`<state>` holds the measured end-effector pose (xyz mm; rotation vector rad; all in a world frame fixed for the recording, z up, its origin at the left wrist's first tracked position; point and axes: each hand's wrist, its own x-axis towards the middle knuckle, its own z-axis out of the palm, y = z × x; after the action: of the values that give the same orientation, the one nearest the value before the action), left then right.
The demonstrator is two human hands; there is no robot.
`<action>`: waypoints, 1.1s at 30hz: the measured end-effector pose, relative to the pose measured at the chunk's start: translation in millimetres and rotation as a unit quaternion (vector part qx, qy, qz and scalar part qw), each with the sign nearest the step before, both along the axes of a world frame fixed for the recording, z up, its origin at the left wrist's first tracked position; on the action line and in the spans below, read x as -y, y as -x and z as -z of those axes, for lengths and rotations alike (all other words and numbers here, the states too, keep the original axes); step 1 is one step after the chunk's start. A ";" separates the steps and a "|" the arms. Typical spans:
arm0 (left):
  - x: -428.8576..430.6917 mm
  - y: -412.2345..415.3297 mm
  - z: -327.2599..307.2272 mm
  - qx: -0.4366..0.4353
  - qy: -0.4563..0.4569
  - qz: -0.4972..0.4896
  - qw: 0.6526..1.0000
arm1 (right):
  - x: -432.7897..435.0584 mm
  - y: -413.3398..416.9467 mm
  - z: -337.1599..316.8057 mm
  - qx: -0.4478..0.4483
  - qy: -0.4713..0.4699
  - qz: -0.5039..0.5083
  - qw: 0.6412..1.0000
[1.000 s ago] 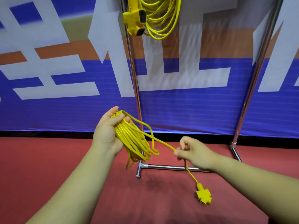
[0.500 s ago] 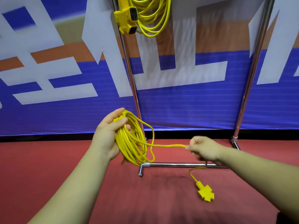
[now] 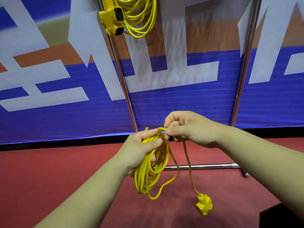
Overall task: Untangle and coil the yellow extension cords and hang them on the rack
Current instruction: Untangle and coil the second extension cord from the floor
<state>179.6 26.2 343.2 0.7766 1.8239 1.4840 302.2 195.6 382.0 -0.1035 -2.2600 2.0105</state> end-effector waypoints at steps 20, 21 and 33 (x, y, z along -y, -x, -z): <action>1.4 2.0 -29.7 0.026 -0.141 -0.008 0.990 | -18.5 -10.4 74.6 0.113 -0.036 -0.080 0.990; 2.1 2.6 -29.7 0.039 -0.149 -0.009 0.988 | -17.3 -8.9 75.4 0.107 -0.024 -0.057 0.992; 10.2 18.6 -20.7 0.024 -0.123 -0.111 0.986 | -27.9 -8.3 32.2 0.121 0.106 0.088 0.983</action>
<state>161.0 16.0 363.9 0.6619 1.7557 1.8817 310.5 223.5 349.8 -0.5758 -2.0655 2.2384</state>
